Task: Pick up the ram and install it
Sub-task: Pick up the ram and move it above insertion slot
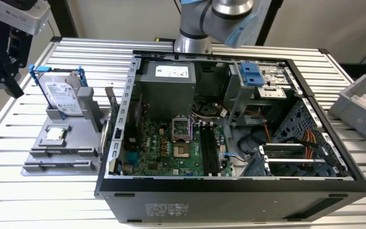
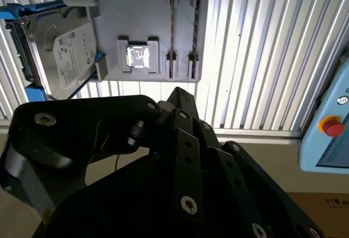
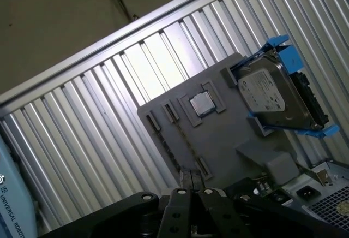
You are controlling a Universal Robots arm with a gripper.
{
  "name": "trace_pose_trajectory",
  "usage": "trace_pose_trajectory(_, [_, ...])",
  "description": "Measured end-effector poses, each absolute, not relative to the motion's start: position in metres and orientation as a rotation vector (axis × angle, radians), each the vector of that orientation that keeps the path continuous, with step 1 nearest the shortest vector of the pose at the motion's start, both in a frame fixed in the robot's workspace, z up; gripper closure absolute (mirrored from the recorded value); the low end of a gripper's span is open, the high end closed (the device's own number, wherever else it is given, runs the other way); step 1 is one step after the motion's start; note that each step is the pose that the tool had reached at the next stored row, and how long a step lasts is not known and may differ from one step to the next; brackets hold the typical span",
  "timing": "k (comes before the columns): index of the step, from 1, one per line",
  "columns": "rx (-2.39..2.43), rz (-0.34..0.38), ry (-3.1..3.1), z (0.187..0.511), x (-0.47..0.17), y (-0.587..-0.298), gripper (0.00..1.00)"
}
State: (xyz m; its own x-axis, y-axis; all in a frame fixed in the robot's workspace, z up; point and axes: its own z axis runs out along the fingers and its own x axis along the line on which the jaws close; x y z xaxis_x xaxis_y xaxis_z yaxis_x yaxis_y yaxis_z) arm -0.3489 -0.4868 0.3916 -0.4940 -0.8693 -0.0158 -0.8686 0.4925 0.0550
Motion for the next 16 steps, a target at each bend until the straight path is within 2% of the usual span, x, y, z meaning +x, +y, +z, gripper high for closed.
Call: trace_pose_trajectory(16, [1.680, -0.086, -2.633, 0.3915, -0.3489, -0.4868, 1.00])
